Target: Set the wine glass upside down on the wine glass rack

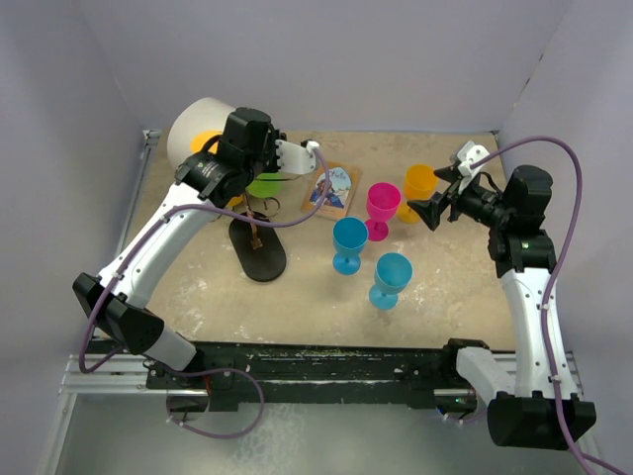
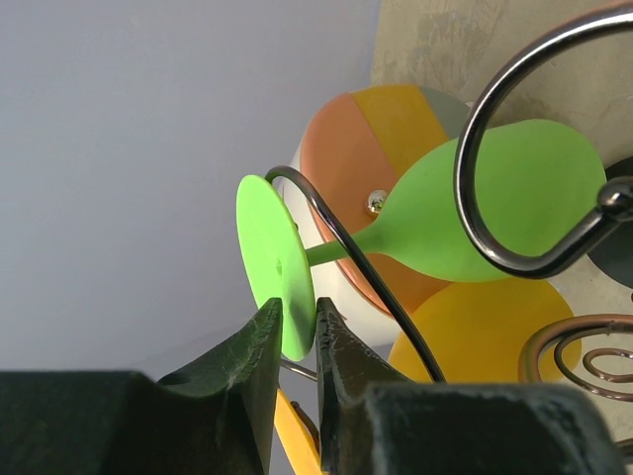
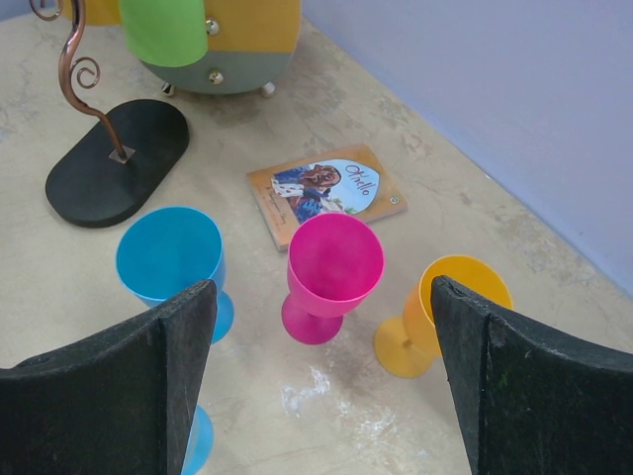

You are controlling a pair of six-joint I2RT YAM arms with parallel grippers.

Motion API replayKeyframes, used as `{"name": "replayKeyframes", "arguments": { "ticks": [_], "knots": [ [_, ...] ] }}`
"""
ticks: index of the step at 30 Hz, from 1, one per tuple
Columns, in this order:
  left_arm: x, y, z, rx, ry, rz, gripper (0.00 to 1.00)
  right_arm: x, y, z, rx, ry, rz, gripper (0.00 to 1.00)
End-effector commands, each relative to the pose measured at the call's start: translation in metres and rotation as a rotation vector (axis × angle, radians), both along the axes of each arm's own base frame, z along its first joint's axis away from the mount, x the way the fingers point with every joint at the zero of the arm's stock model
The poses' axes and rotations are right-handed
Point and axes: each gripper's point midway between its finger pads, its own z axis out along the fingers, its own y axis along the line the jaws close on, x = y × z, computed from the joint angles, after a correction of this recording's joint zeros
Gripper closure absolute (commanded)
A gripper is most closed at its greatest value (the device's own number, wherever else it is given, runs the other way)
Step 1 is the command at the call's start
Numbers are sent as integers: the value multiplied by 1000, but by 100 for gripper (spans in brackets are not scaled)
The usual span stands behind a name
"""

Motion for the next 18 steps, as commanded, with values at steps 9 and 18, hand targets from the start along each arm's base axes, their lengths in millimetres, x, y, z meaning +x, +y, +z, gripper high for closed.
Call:
{"name": "replayKeyframes", "arguments": {
  "ticks": [9,18],
  "knots": [
    [-10,3,39,-84,-82,2,65,1,-3,8,-18,-56,-9,9],
    [-16,1,46,-118,-79,-14,61,1,-4,8,-18,-56,-14,9]
  ]
}}
